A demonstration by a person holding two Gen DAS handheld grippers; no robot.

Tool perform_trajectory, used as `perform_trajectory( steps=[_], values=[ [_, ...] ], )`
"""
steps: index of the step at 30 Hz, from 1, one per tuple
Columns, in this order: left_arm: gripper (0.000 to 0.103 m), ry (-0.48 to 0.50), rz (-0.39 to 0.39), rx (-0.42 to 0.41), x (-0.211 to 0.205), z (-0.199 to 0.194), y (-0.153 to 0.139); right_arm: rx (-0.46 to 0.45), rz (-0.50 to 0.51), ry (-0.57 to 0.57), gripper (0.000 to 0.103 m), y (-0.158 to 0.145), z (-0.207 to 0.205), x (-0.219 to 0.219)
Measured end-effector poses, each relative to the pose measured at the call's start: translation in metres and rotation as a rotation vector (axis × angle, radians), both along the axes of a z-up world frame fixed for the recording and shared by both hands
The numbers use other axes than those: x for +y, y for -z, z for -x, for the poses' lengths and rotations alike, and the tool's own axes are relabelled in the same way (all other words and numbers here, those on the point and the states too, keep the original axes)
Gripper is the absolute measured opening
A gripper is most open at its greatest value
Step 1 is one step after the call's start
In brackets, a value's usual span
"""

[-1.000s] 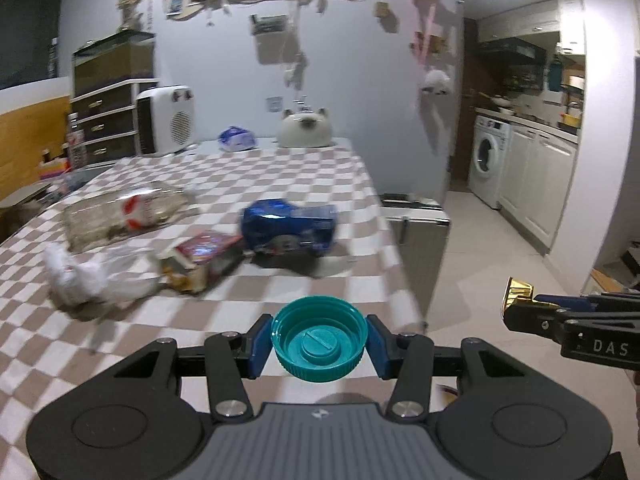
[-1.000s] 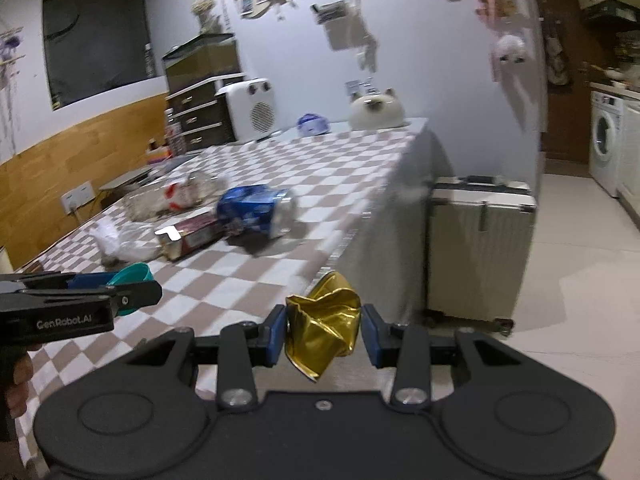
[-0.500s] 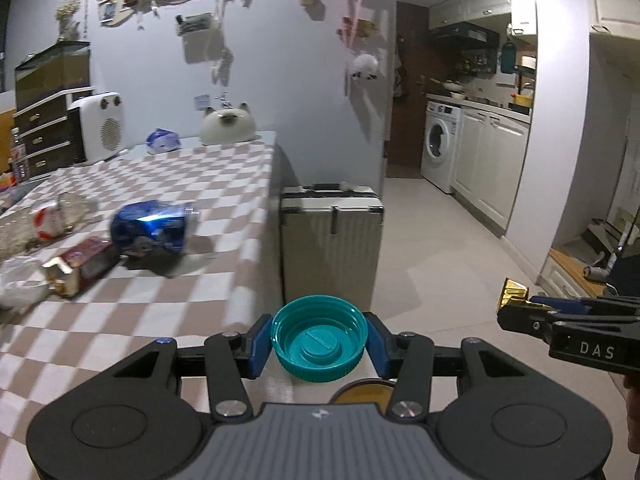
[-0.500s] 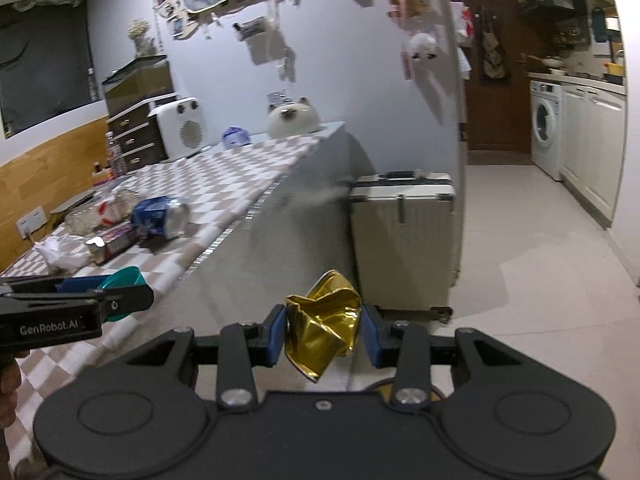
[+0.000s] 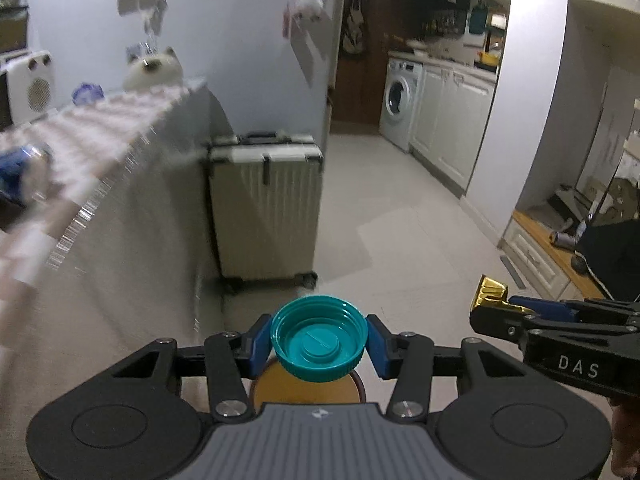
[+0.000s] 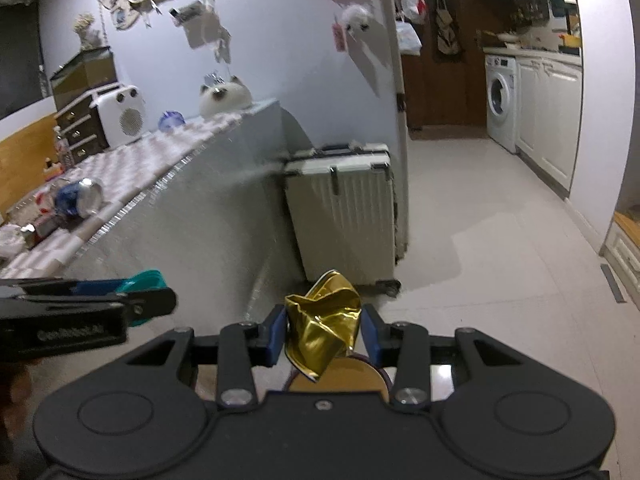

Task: Collect trash
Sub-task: 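Carry the teal cap and gold wrapper in both tools over the trash bin, then open the left tool over the bin while the right tool releases the gold wrapper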

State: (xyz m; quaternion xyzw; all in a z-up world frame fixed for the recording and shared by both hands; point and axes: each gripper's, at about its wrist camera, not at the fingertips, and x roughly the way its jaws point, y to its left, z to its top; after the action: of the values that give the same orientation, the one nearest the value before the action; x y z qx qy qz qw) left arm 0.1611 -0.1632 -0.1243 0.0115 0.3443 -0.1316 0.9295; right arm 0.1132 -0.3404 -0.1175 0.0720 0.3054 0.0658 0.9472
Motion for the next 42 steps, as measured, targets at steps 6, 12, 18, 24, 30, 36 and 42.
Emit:
perform_trajectory(
  steps=[6,12,18,24,30,36,42],
  values=[
    [0.05,-0.015,-0.004,0.077,-0.007,-0.039,0.048,0.081,-0.017,0.02,0.04,0.046,-0.029,-0.008],
    [0.05,-0.044,0.003,0.16,-0.005,-0.078,0.103,0.165,-0.033,0.029,0.04,0.097,-0.064,-0.012],
    [0.05,-0.068,0.02,0.247,-0.005,-0.117,0.163,0.245,-0.028,0.022,0.041,0.149,-0.101,-0.011],
    [0.05,-0.086,0.001,0.338,-0.003,-0.143,0.225,0.314,-0.043,0.004,0.041,0.202,-0.135,-0.008],
    [0.05,-0.114,0.027,0.44,0.004,-0.169,0.287,0.397,-0.094,-0.019,0.041,0.265,-0.16,-0.004],
    [0.05,-0.086,0.008,0.503,0.001,-0.184,0.336,0.499,-0.164,-0.006,0.041,0.326,-0.182,-0.005],
    [0.05,-0.038,-0.023,0.547,-0.008,-0.198,0.37,0.583,-0.185,0.045,0.041,0.372,-0.199,-0.008]
  ],
)
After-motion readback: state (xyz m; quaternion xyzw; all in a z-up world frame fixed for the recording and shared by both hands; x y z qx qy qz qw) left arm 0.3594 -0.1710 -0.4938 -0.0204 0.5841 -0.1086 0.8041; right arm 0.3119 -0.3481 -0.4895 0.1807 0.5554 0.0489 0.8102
